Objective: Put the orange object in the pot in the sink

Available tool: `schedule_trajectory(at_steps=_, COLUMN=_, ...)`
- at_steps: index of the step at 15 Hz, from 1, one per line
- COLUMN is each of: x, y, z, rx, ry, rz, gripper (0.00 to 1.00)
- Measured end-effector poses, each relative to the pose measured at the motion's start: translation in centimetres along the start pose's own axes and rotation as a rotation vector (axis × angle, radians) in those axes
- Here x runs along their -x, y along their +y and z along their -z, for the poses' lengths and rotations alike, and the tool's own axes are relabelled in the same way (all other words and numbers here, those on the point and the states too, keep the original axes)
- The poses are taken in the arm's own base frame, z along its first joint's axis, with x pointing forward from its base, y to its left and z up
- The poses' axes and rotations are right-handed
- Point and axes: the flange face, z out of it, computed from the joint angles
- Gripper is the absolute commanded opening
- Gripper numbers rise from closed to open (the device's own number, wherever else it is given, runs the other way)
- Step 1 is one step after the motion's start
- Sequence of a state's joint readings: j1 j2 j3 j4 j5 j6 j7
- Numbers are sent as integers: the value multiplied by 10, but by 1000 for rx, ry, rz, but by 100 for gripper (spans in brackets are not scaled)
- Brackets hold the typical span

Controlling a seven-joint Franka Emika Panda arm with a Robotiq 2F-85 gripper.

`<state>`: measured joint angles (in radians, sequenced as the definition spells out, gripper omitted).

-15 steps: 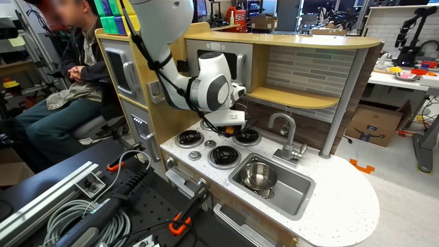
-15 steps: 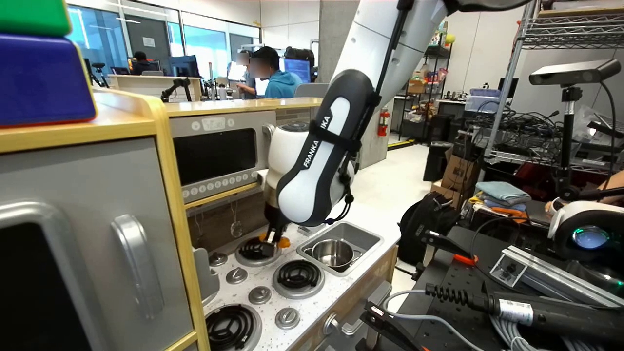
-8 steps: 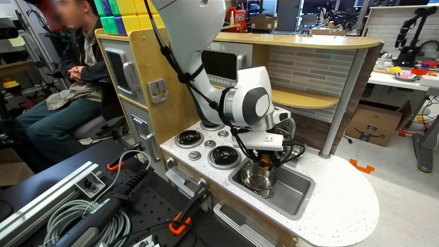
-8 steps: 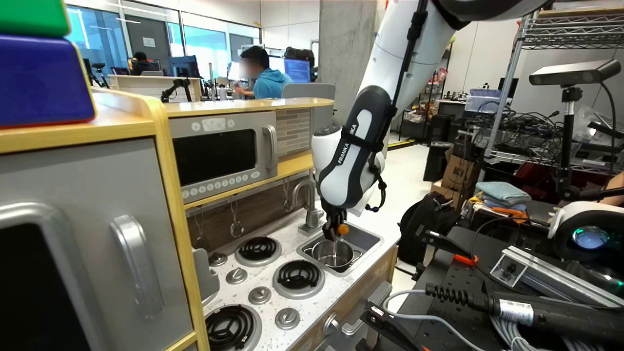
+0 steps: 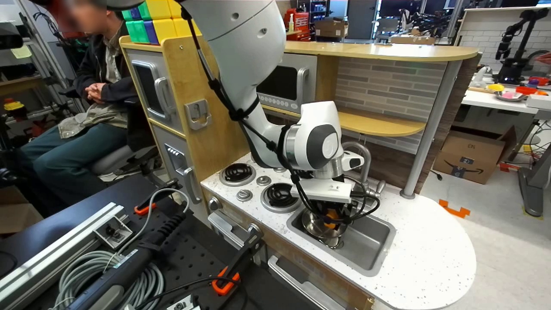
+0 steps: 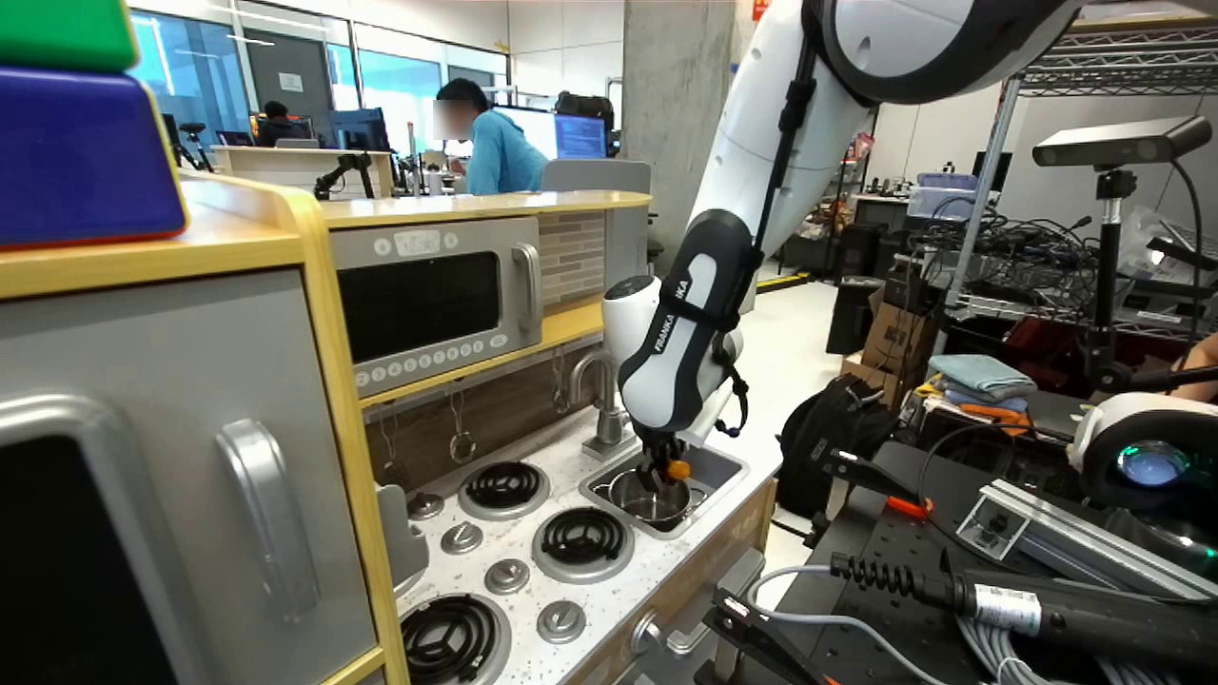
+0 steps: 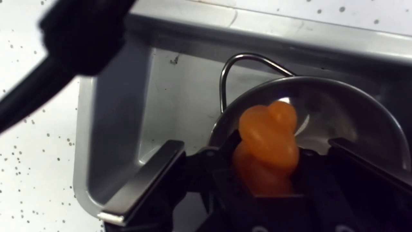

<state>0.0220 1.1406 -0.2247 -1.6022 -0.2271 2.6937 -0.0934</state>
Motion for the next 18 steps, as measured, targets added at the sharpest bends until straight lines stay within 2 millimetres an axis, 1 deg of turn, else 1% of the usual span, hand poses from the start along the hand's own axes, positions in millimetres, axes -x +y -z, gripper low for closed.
schedule_trajectory(at_steps=5, x=-7, y=-9, z=-10, rx=5, ry=5, rz=7, gripper=2)
schedule_trajectory(at_steps=6, x=-8, y=-9, z=-11, rx=5, ry=5, rz=8, gripper=29)
schedule_trajectory(at_steps=9, x=-9, y=-12, z=-11, rx=2, ry=7, rz=11, gripper=49)
schedule_trajectory(at_steps=10, x=-10, y=-15, z=-10, rx=1, ry=8, rz=14, gripper=57)
schedule_trajectory(at_steps=14, x=-13, y=-28, z=-8, rx=-4, ry=12, rz=32, gripper=87)
schedule_trajectory(at_steps=16, x=-13, y=-35, z=-7, rx=-6, ry=9, rz=43, gripper=100)
schedule_trajectory(at_steps=18, x=-10, y=-42, z=-5, rx=-10, ry=1, rz=53, gripper=100)
